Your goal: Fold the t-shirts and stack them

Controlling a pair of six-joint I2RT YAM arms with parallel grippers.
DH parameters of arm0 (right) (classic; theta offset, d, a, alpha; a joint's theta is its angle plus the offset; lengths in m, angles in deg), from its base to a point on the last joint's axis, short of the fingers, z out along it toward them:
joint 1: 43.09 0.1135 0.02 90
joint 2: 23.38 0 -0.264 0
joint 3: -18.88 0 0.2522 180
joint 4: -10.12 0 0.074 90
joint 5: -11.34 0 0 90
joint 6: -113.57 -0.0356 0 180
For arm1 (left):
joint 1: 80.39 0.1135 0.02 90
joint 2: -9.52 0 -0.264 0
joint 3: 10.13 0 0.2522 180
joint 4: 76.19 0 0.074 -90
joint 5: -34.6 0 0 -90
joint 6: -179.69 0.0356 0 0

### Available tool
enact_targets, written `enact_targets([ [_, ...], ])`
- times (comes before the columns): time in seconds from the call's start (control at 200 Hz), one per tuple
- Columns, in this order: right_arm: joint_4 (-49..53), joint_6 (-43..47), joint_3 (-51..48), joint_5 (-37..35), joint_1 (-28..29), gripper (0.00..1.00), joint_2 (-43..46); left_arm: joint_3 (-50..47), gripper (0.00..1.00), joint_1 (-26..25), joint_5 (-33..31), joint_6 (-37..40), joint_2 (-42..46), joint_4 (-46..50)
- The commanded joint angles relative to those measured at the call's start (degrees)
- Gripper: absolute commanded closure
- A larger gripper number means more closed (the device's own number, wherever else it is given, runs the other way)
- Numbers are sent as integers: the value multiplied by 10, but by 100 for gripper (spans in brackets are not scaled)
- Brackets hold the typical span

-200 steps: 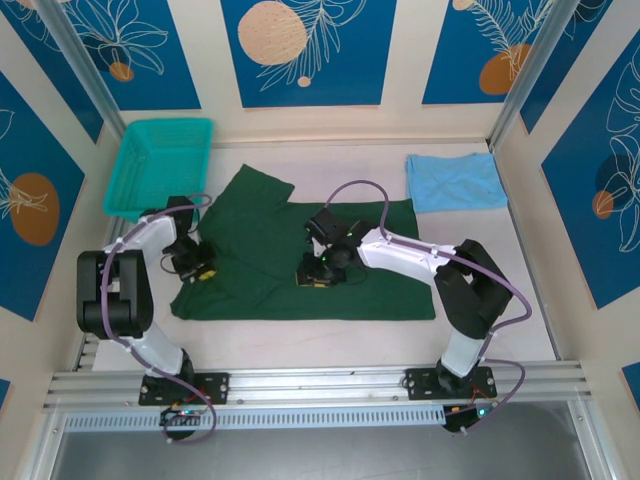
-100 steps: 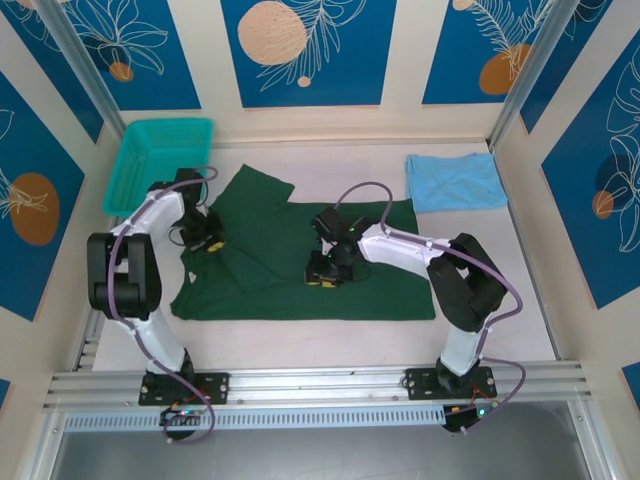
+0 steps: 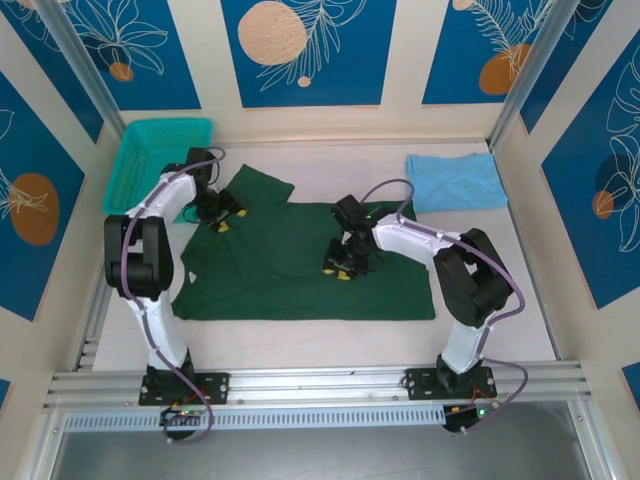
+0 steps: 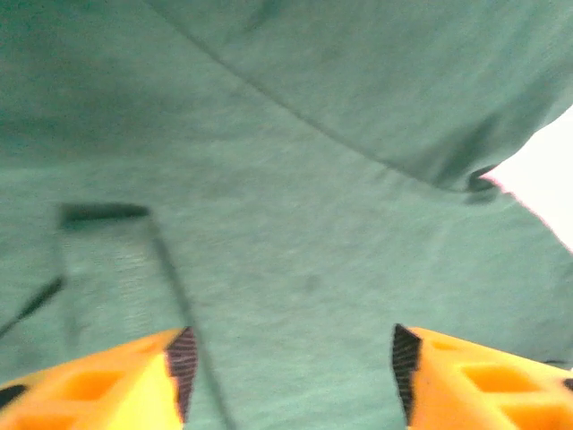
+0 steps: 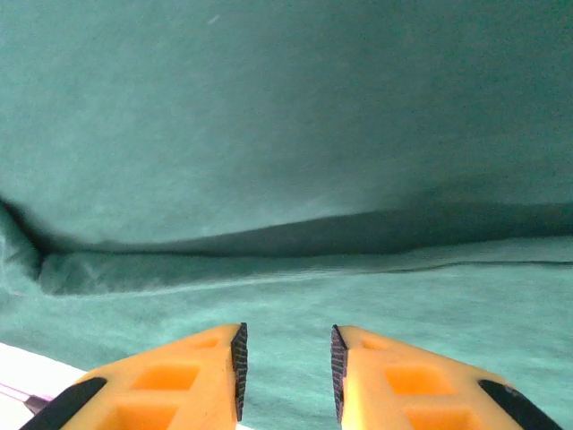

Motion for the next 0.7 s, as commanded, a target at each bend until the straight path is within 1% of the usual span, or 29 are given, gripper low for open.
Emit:
enact_targets([
  [0.0, 36, -8, -15, 11, -27, 67, 37, 39, 32, -5, 38, -17, -1, -17],
  [0.1, 41, 7, -27, 2, -44, 67, 61, 34, 26, -6, -10, 21, 40, 20],
  [0.155, 38, 12, -39, 1, -53, 66, 75, 0, 25, -5, -31, 33, 80, 23],
  [0.205, 33, 12, -52, 2, -59, 66, 86, -42, 25, -6, -32, 42, 113, 23],
  [0.275, 25, 12, -70, 8, -66, 66, 97, -113, 25, -5, -7, 49, 158, 16],
  [0.315, 18, 13, -78, 10, -69, 66, 102, -160, 25, -5, 25, 52, 180, 1],
  [0.41, 10, 18, -89, 9, -70, 66, 108, -256, 35, -7, 111, 62, 216, -29],
  [0.46, 8, 22, -92, 10, -70, 66, 109, -294, 39, -10, 140, 68, 231, -36],
  [0.56, 7, 31, -96, 11, -72, 66, 107, -350, 41, -23, 169, 70, 250, -47],
  [0.695, 8, 40, -97, 12, -79, 66, 103, -397, 41, -36, 161, 49, 258, -63],
])
